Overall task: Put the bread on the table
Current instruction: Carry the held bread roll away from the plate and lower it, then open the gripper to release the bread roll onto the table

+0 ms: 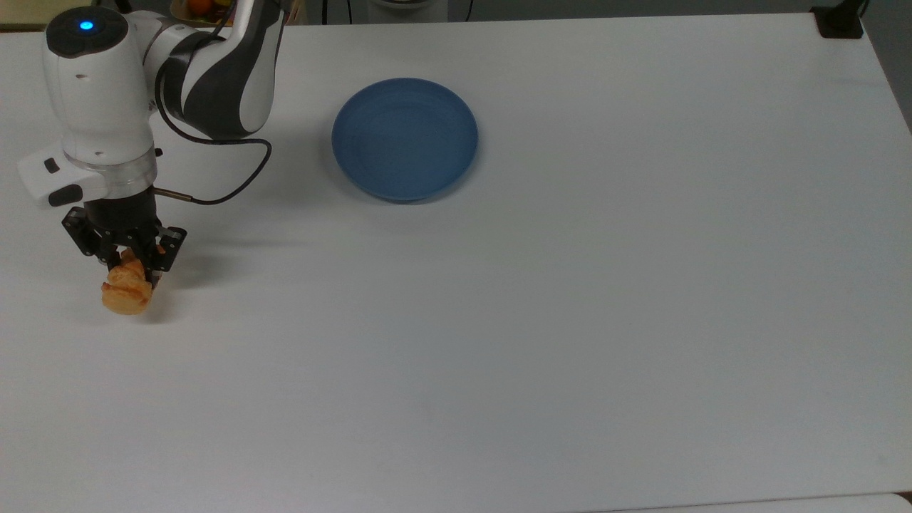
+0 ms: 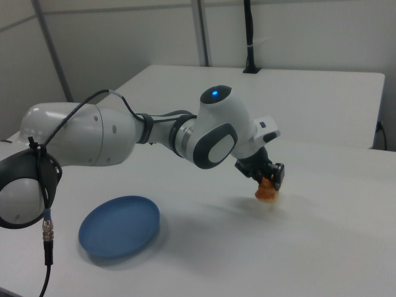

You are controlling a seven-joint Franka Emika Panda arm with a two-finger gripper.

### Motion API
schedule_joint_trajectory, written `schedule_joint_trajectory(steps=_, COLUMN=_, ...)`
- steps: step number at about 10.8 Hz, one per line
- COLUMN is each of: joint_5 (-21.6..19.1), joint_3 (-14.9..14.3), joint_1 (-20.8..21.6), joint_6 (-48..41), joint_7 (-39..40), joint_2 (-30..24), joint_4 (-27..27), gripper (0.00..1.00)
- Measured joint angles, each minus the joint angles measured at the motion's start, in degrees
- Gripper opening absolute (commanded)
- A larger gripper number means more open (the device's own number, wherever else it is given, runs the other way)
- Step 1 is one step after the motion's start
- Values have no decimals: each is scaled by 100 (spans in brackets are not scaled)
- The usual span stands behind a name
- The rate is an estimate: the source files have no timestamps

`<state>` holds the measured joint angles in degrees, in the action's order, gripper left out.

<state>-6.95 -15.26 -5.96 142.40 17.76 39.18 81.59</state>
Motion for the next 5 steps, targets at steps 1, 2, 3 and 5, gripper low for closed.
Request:
schedule_joint_trajectory(steps=1, joint_5=0, joint_3=36, joint_1=-21, joint_6=65, joint_7=0, joint_2=41, joint_4=-1, gripper=56)
schedule_joint_trajectory(steps=2, joint_5=0, joint_3=57, joint_1=-43, joint_6=78, joint_7=0, joint_2=89, joint_4=-1, gripper=62)
schedule_joint_trajectory(steps=3, joint_5=0, joint_3=61, joint_1=-72, joint_6=82, joint_7=0, joint_2=133, joint_4=-2, gripper=69)
schedule_joint_trajectory(steps=5, joint_5=0, joint_3=70, joint_1=-118, joint_6=91, joint_7=0, joint_2=176, joint_4=-3, gripper=77)
